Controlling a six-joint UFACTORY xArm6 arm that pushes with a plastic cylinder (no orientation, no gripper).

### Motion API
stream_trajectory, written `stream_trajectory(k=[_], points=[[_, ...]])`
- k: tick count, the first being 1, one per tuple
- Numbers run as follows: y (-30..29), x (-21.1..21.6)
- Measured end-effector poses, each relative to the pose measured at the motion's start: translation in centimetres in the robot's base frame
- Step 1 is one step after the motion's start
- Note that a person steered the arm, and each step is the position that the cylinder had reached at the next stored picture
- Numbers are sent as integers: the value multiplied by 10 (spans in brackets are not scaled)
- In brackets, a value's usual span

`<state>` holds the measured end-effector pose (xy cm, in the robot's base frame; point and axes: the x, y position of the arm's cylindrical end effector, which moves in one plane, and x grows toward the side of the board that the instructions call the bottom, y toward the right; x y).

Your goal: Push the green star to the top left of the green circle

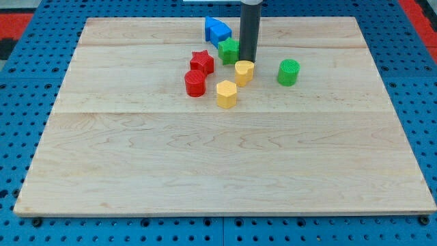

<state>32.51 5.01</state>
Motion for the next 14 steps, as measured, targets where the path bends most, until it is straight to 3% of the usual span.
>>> stream_trajectory(k=[1, 4, 6, 9, 10, 12, 14], points=[[0, -4], [15, -89], [-38, -132], [-163, -132], [-178, -116], [-163, -89], [-99, -67]])
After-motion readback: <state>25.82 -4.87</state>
